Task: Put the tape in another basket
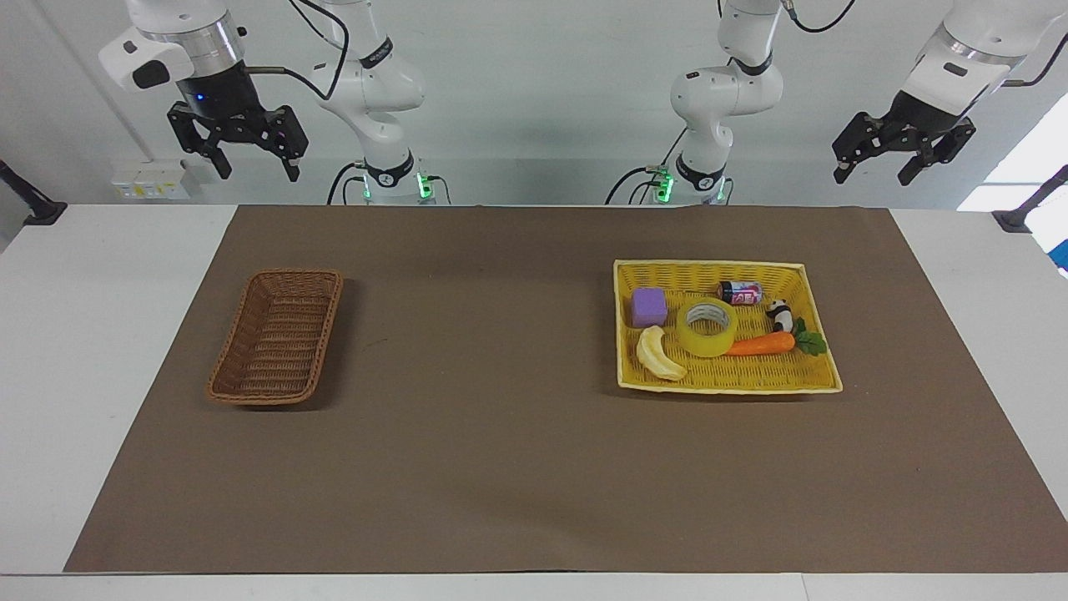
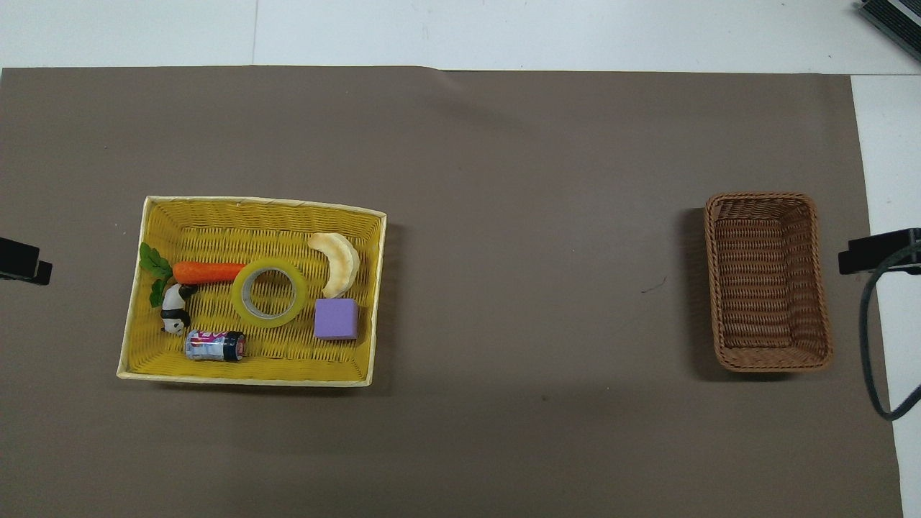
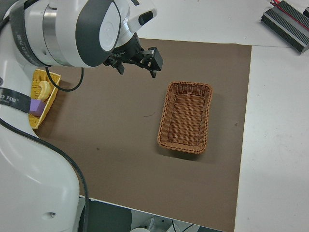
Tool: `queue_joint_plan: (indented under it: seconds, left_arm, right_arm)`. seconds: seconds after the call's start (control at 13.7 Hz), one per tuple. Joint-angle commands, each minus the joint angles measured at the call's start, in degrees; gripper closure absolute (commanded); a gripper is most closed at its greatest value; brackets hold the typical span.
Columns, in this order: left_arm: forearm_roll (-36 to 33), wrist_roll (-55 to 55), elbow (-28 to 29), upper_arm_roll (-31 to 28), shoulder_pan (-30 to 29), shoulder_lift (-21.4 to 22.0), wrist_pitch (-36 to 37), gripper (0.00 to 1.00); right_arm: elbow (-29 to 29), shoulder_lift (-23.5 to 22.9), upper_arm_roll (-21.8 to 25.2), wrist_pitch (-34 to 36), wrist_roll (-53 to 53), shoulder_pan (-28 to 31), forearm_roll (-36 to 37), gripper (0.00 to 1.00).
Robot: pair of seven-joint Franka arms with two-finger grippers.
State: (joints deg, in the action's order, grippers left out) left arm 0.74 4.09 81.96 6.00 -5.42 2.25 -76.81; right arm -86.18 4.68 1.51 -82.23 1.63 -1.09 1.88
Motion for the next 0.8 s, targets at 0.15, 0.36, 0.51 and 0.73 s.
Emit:
queue_joint_plan:
  seconds: [0.15, 0.36, 0.51, 0.73]
  left_arm:
    - [-0.83, 0.39, 0.92, -0.38, 0.24, 1.01, 1.04, 0.00]
    - [-0.74, -0.31, 2.15, -0.47, 0.06, 1.62, 0.87, 0.00]
    - [-0.65, -0.14, 2.15, -0.55, -0.03, 1.71, 0.52, 0.00]
    - [-0.65, 0.39, 2.24, -0.64, -0.03, 1.80, 0.52, 0.00]
  right_arm:
    - [-0.57, 0.24, -0.37, -0.56, -0.84, 0.92, -0.12, 0.00]
    - [-0.57, 0.24, -0.37, -0.56, -0.93, 0.92, -0.21, 0.00]
    - [-0.57, 0.24, -0.37, -0.56, -0.84, 0.92, -0.12, 0.00]
    - [-0.57, 0.24, -0.37, -0.56, -0.93, 0.92, -0.12, 0.00]
